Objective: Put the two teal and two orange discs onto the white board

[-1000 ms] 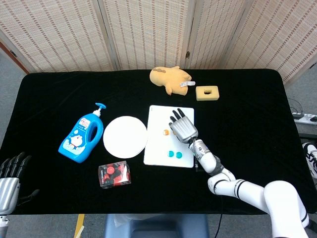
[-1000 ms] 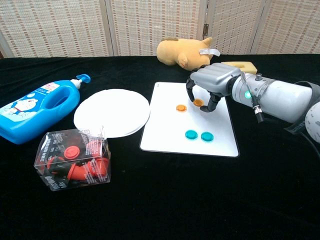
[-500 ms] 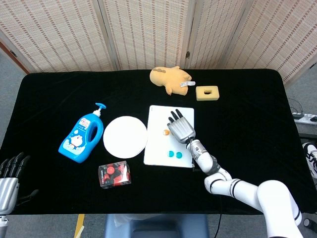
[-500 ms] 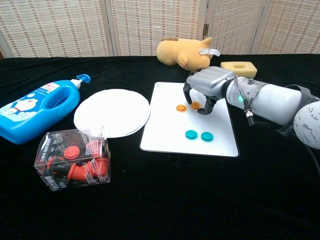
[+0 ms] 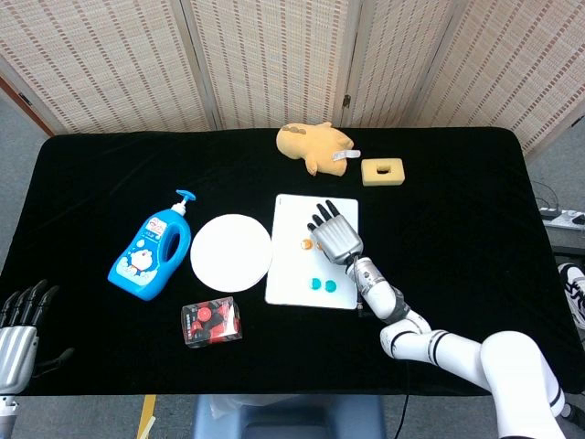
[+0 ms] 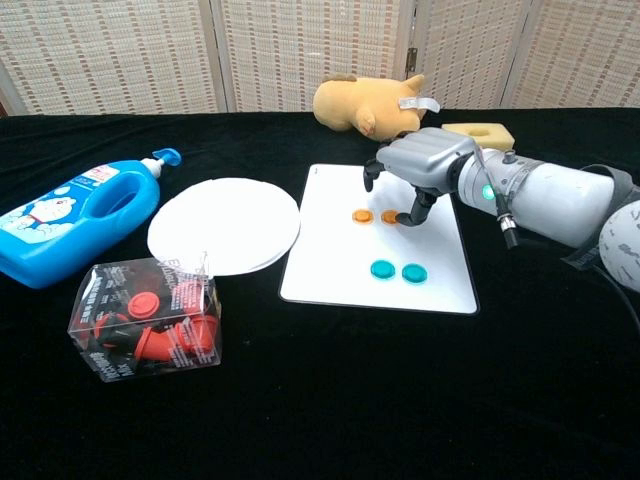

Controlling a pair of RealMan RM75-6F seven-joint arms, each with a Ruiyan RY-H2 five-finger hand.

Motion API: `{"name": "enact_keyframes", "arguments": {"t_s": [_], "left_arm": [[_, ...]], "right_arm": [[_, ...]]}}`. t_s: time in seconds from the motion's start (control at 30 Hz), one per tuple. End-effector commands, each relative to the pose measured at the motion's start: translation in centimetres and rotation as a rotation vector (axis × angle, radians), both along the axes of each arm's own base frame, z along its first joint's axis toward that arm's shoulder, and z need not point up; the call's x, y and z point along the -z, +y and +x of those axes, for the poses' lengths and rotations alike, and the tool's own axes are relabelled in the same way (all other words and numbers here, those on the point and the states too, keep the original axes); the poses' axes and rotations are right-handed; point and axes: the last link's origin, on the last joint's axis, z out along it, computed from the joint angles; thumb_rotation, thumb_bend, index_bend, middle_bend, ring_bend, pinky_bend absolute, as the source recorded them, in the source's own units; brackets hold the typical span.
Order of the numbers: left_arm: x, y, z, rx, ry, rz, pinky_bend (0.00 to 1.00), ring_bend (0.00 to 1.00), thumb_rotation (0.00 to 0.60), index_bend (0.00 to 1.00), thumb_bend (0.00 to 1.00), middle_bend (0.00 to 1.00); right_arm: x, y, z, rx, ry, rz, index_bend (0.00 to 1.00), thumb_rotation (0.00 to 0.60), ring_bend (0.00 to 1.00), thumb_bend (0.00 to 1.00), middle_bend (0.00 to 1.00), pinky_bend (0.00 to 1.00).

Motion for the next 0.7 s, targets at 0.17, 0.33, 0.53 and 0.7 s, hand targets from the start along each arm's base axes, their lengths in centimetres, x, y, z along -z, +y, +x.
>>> {"name": "enact_keyframes", "arguments": {"t_s": [0.17, 0.33, 0.53, 0.7], "left_arm": [[-0.1, 0.3, 0.0, 0.001, -0.002, 0.005, 0.00, 0.00, 0.600, 0.00, 0.12, 0.00], [0.0, 0.7, 0.3, 0.017, -0.006, 0.006, 0.00, 0.00, 0.600, 0.00, 0.12, 0.00], [0.3, 1.2, 1.0, 0.035, -0.005, 0.002, 0.00, 0.00, 0.600, 0.00, 0.12, 0.00], [0.7, 1.6, 1.5, 0.049, -0.002, -0.006, 0.00, 0.00, 0.600, 0.00, 0.12, 0.00]], "right_arm": [[-5.8, 2.0, -1.6, -0.023, -0.129, -0.090, 0.26, 0.600, 0.05, 0.29, 0.18, 0.00], [-11.0, 5.2, -4.9, -0.015, -0.139, -0.155, 0.22, 0.600, 0.03, 0.29, 0.15, 0.00], [-16.1, 9.9, -8.9, 0.031, -0.148, -0.206, 0.04, 0.600, 0.02, 0.29, 0.03, 0.00], [-18.5, 14.0, -11.3, 0.057, -0.159, -0.240, 0.00, 0.600, 0.00, 0.29, 0.00, 0.00]]}}
